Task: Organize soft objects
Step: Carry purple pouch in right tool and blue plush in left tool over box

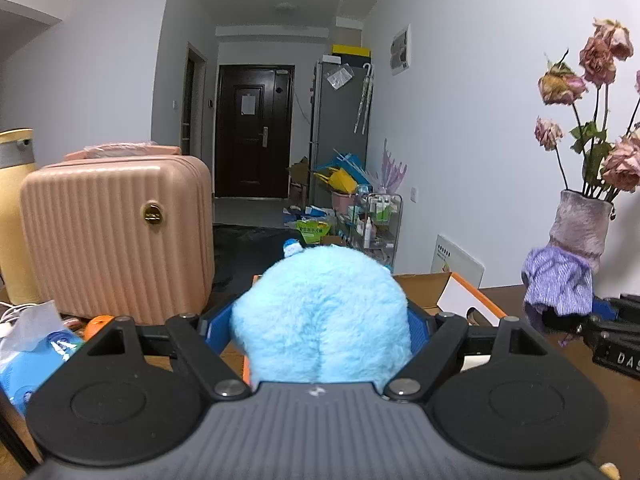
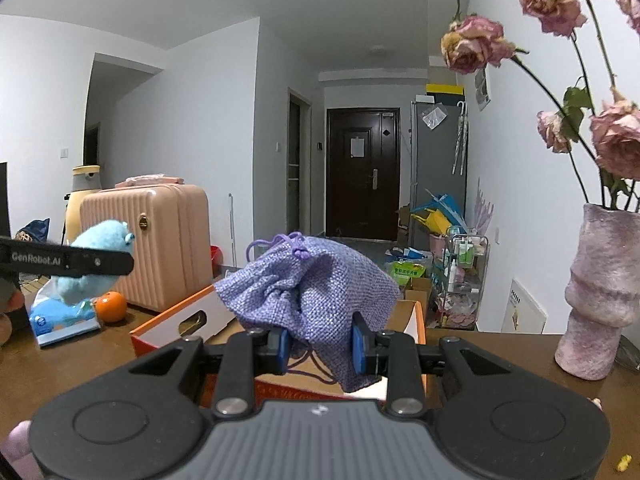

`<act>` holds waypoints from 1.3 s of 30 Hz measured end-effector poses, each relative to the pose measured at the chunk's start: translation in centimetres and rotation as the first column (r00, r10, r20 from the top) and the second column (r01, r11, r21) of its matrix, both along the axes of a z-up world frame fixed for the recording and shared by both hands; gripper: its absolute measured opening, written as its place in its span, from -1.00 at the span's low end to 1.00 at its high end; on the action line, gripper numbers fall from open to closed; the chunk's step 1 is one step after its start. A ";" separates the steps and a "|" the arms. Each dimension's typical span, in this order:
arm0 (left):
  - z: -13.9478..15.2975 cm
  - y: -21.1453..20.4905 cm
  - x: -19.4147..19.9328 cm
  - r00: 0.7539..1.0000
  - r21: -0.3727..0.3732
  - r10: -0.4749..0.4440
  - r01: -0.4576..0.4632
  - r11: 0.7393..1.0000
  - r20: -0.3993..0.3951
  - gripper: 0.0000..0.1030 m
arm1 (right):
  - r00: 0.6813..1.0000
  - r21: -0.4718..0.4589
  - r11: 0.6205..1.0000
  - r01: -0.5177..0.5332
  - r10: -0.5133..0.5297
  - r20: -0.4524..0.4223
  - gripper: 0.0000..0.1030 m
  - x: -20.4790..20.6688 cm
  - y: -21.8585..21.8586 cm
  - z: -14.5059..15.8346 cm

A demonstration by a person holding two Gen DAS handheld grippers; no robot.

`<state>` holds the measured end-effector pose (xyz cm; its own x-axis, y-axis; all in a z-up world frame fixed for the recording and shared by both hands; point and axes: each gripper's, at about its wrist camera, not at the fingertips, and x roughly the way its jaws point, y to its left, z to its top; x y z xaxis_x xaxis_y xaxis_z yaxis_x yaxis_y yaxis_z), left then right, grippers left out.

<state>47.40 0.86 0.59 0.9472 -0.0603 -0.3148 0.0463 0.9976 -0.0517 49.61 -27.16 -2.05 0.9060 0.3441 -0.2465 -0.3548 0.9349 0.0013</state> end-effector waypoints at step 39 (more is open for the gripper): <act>-5.7 -0.2 13.6 0.985 0.100 0.055 -0.039 0.994 -0.163 0.70 | 0.970 -0.056 0.998 0.015 -0.028 -0.240 -0.05 12.3 4.7 -3.8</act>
<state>61.02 0.63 -5.10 0.8829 0.0216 -0.4691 -0.0022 0.9991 0.0419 61.94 -22.44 -5.81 0.8247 0.3056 -0.4759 -0.3300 0.9434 0.0339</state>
